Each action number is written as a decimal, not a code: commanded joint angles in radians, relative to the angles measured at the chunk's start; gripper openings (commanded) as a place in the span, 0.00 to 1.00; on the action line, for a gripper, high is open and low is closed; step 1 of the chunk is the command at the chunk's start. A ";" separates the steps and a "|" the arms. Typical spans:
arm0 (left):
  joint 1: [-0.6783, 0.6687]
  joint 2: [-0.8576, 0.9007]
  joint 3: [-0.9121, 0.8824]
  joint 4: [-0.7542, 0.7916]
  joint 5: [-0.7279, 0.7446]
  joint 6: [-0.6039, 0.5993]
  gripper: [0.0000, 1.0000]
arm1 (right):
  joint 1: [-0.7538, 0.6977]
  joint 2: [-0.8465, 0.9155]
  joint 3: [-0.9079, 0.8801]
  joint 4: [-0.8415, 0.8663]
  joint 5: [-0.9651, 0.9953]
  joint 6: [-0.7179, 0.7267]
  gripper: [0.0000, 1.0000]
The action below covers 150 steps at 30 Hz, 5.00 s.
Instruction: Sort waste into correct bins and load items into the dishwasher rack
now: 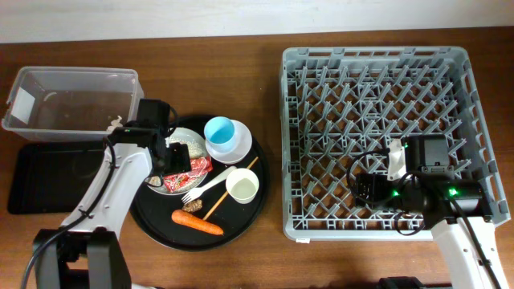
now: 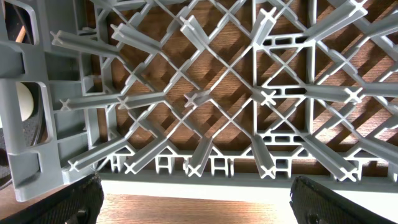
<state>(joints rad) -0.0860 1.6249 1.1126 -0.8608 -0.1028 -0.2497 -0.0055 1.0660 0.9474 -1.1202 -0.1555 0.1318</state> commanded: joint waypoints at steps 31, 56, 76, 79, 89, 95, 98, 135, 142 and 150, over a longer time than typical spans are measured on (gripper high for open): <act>0.033 0.129 0.386 -0.242 -0.065 0.020 0.00 | 0.005 0.001 0.019 -0.003 0.010 0.005 0.99; 0.195 0.133 0.513 -0.015 0.364 0.011 0.52 | 0.005 0.001 0.019 -0.002 0.010 0.005 0.99; -0.122 0.412 0.509 -0.117 0.312 0.008 0.01 | 0.005 0.001 0.019 -0.003 0.010 0.005 0.99; -0.088 0.378 0.605 -0.189 0.313 0.008 0.01 | 0.005 0.001 0.019 -0.003 0.010 0.005 0.99; -0.098 0.314 0.660 -0.333 1.372 0.562 0.00 | 0.005 0.052 0.020 0.357 -0.806 -0.234 0.99; -0.207 0.314 0.660 -0.337 1.371 0.561 0.00 | 0.005 0.165 0.020 0.526 -1.153 -0.233 0.99; -0.243 0.314 0.660 -0.337 1.372 0.549 0.00 | 0.005 0.167 0.020 0.566 -1.139 -0.233 0.99; -0.310 0.314 0.660 -0.210 1.253 0.418 0.08 | 0.005 0.167 0.019 0.602 -1.063 -0.229 0.58; -0.309 0.314 0.660 -0.213 1.158 0.369 0.08 | 0.005 0.167 0.020 0.661 -1.063 -0.216 0.67; -0.309 0.314 0.660 -0.213 1.159 0.369 0.08 | 0.005 0.167 0.020 0.716 -1.064 -0.202 0.66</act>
<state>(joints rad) -0.3916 1.9461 1.7752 -1.0645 1.1839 0.1112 0.0002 1.2411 0.9531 -0.4332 -1.2060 -0.0811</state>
